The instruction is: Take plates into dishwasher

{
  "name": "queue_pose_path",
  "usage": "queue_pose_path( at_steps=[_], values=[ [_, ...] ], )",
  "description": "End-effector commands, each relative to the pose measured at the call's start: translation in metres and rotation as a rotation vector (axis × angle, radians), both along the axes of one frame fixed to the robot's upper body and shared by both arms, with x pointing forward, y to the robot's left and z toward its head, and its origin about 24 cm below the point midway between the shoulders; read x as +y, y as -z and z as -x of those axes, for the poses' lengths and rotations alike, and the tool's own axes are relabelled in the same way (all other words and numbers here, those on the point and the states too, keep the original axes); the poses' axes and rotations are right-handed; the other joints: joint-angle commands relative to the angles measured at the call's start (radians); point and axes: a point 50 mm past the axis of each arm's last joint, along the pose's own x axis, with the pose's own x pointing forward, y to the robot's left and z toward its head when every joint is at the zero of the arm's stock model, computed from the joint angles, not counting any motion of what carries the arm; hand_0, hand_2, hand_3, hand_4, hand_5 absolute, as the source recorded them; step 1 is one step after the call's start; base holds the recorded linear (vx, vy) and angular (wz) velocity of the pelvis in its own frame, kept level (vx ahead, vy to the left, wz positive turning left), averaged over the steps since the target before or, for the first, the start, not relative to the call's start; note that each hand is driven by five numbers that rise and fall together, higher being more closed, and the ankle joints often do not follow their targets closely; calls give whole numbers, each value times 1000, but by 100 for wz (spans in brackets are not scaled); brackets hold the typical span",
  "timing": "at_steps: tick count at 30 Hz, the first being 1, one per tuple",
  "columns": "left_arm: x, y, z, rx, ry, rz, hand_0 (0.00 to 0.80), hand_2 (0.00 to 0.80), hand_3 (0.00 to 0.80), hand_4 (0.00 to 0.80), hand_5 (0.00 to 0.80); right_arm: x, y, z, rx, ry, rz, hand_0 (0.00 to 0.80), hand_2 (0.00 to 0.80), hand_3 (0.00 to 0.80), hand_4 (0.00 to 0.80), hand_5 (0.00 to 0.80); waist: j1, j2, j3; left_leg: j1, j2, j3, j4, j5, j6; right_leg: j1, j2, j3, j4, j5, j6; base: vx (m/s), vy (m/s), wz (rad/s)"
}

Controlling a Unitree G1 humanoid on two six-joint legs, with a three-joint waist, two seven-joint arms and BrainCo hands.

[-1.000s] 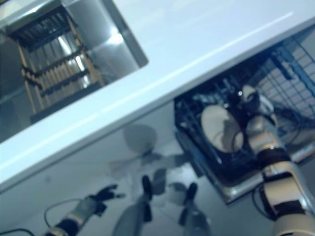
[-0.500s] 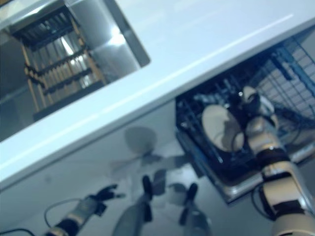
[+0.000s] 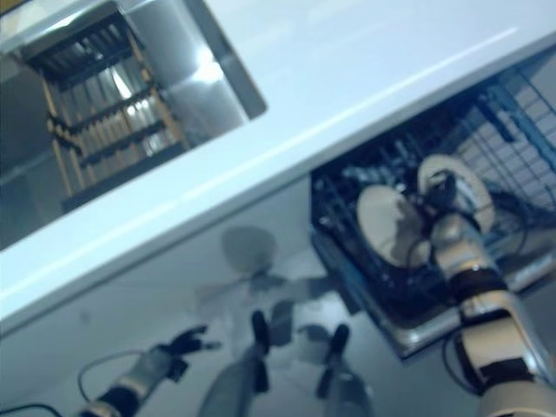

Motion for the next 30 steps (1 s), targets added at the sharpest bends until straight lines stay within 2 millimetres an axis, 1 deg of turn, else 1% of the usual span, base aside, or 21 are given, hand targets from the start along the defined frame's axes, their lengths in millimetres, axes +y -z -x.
queue_pose_path(
  at_steps=[1, 10, 19, 20, 23, 27, 30],
  values=[
    [0, -3, -7, 1, 35, -27, 0, 0, 0, 0, 0, -1, -23, -3, -107, 7, 21, 0, 0, 0, 0, 0, 13, -26, -2, 26, -47, 32, -5, -98, 46, -75, 19, 20, 191, -169, -64, 0, 0, 0],
    [0, 0, -3, 14, 27, -29, 0, 0, 0, 0, 0, -2, -25, 0, -151, 18, 35, 0, 0, 0, 0, 0, 9, -31, -11, 36, -45, 37, -5, -103, 46, -58, 22, 21, 177, -168, -64, 0, 0, 0],
    [2, 4, 4, 24, 12, -24, 0, 0, 0, 0, 0, -2, -27, 4, -197, 15, 53, 0, 0, 0, 0, 0, 2, -44, -26, 51, -40, 47, -5, -107, 45, -39, 28, 24, 164, -167, -66, 0, 0, 0],
    [2, 4, 5, 25, 11, -24, 0, 0, 0, 0, 0, -2, -28, 5, -207, 17, 52, 0, 0, 0, 0, 0, 2, -45, -26, 58, -40, 40, -5, -110, 39, -33, 28, 34, 165, -170, -59, 0, 0, 0],
    [2, 5, 6, 26, 7, -22, 0, 0, 0, 0, 0, -3, -30, 6, -228, 23, 49, 0, 0, 0, 0, 0, 0, -48, -28, 62, -39, 42, -5, -110, 39, -28, 30, 35, 161, -169, -59, 0, 0, 0],
    [3, 8, 11, 34, -6, -19, 0, 0, 0, 0, 0, -1, -35, 11, -289, 4, 34, 0, 0, 0, 0, 0, -6, -56, -40, 72, -35, 48, -5, -113, 38, -15, 33, 38, 155, -169, -59, 0, 0, 0],
    [5, 11, 18, 43, -29, -16, 0, 0, 0, 0, 0, 4, -39, 17, -360, -32, 21, 0, 0, 0, 0, 0, -18, -64, -51, 83, -33, 55, -5, -117, 38, -2, 37, 43, 148, -169, -59, 0, 0, 0]
  ],
)
